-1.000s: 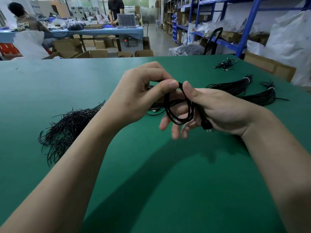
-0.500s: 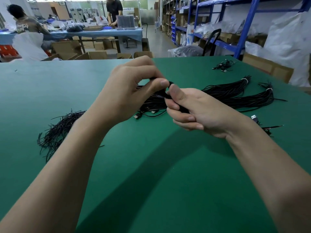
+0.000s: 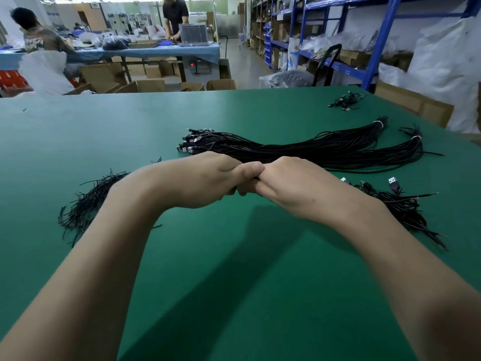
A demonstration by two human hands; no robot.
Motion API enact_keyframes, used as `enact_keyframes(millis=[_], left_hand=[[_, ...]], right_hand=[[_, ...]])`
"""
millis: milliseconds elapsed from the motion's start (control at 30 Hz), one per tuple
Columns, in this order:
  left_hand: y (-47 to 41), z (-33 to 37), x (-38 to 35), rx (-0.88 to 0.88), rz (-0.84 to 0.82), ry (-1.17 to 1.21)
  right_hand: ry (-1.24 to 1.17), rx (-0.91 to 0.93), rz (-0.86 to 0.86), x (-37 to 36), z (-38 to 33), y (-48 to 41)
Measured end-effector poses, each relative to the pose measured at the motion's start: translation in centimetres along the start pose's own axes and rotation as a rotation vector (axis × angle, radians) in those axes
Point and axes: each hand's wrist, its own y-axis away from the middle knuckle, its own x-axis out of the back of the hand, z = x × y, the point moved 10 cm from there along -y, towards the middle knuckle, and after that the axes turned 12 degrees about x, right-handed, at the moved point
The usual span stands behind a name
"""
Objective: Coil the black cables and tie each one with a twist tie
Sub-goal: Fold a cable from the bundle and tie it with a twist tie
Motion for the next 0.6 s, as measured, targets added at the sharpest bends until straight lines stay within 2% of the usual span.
enact_keyframes(millis=[133,367,600], left_hand=[[-0.3,1.1,0.4,-0.092,0.098,0.07],[-0.5,2.3,1.2,-0.192,0.283,-0.004],[0.5,3.0,2.9,-0.233,0.48,0.012]], right_hand=[[-0.186,0.03,0.011,0.5,0.8,0.3],[-0.728,0.02,-0.053,0.2,2.3,1.8],[-0.908,0.006,-0.008,1.1,3.0,2.5]])
